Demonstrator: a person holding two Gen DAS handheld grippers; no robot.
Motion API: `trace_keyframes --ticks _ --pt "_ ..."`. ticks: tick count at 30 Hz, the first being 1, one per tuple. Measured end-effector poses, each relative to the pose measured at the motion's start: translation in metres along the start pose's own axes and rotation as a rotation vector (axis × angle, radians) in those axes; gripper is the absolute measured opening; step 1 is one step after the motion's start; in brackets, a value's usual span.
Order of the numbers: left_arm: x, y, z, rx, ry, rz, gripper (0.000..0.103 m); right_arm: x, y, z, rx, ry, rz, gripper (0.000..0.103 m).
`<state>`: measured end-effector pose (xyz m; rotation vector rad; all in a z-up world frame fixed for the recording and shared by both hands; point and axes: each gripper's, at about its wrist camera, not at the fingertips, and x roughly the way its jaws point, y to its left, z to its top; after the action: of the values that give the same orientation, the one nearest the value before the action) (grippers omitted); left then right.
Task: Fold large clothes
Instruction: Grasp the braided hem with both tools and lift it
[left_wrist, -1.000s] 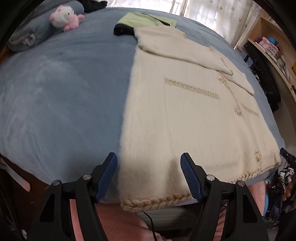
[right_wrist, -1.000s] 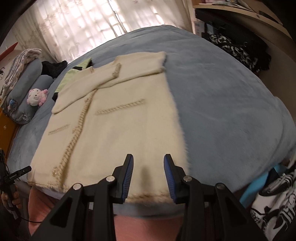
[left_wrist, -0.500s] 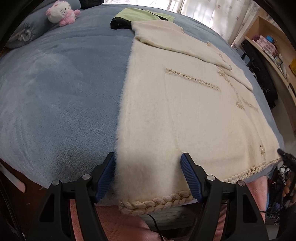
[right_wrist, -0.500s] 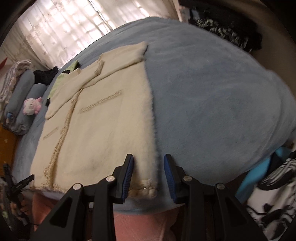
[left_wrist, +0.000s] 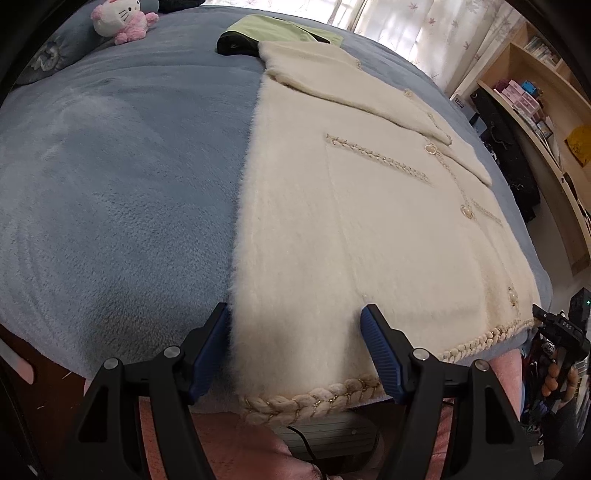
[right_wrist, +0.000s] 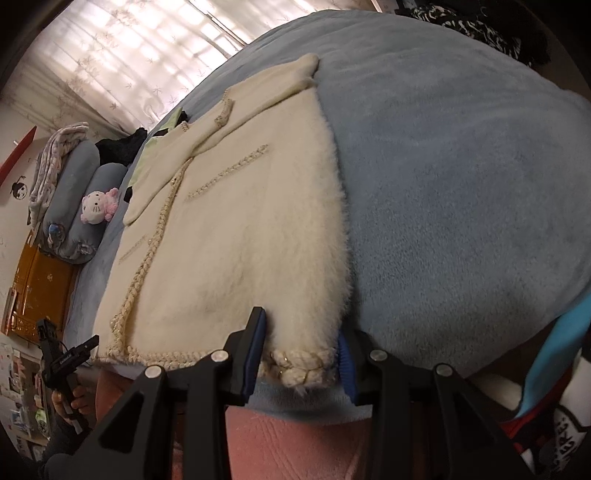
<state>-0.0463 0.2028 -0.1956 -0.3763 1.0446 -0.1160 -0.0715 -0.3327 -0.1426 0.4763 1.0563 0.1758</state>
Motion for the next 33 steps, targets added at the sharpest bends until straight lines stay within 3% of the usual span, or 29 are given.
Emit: trace_keyframes --ticks 4,6,7,8,9,13,21,33 --pt "0.005 -0.005 -0.002 -0.008 0.008 -0.006 0.070 0.008 0.010 0.001 -0.023 -0.005 -0.066 0.035" --pt "0.007 -0.010 -0.002 -0.003 0.010 0.025 0.069 0.008 0.015 0.000 -0.041 -0.016 -0.100 0.031" --pt "0.008 -0.013 -0.002 0.003 0.010 0.039 0.053 0.008 0.020 0.000 -0.052 -0.023 -0.120 0.023" --pt "0.007 -0.017 -0.001 0.008 0.004 0.052 0.020 0.007 0.022 -0.001 -0.060 -0.026 -0.131 0.020" --pt "0.007 -0.020 0.000 0.001 0.014 0.018 0.011 0.005 0.026 -0.001 -0.070 -0.030 -0.144 0.017" --pt "-0.003 -0.025 0.004 -0.068 -0.010 0.031 0.009 -0.011 0.044 0.000 -0.105 -0.088 -0.194 0.014" --pt "-0.057 -0.029 0.013 -0.206 -0.127 -0.078 0.008 -0.074 0.070 0.009 -0.128 -0.230 -0.117 0.013" --pt "-0.146 -0.044 0.010 -0.216 -0.200 -0.213 0.008 -0.149 0.093 0.009 -0.125 -0.338 -0.016 0.013"
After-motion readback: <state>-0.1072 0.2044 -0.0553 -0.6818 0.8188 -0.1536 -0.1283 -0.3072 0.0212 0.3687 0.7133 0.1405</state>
